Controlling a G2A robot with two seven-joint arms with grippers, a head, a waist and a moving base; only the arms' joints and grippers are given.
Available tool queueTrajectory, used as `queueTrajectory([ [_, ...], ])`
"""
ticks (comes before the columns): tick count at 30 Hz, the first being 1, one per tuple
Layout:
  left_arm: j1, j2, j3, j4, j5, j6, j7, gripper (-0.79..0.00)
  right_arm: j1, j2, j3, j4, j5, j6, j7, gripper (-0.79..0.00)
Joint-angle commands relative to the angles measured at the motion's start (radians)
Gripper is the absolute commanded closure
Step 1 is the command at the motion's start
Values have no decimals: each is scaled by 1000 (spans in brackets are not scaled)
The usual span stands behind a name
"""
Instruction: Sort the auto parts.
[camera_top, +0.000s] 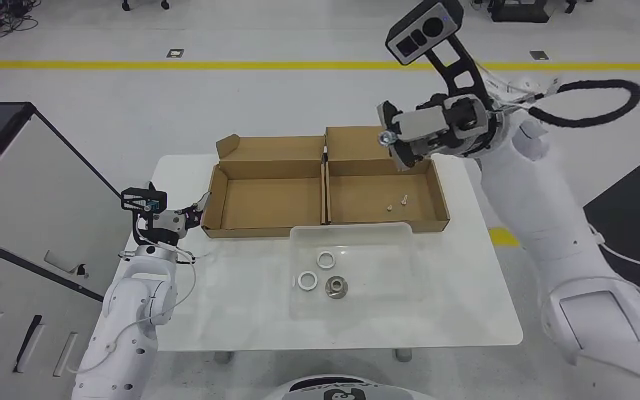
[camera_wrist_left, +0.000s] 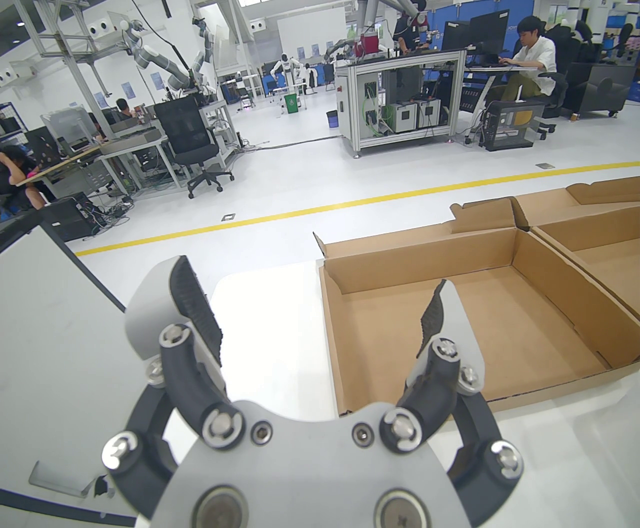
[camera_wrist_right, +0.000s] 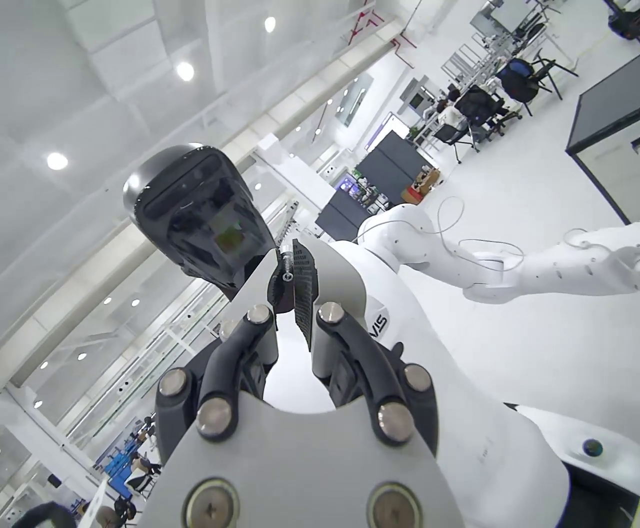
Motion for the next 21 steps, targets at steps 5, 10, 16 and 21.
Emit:
queueTrajectory([
  [5,0,0,0,0,0,0,0,-785,-16,-8,11,-12,42,1,13,0],
  [10,0,0,0,0,0,0,0,-785,-28,-19,15,-12,122,-5,34,0],
  [16,0,0,0,0,0,0,0,-785,-41,-31,20,-8,173,-6,54,0],
  [21,0,0,0,0,0,0,0,-785,-44,-33,25,-8,176,-9,60,0],
])
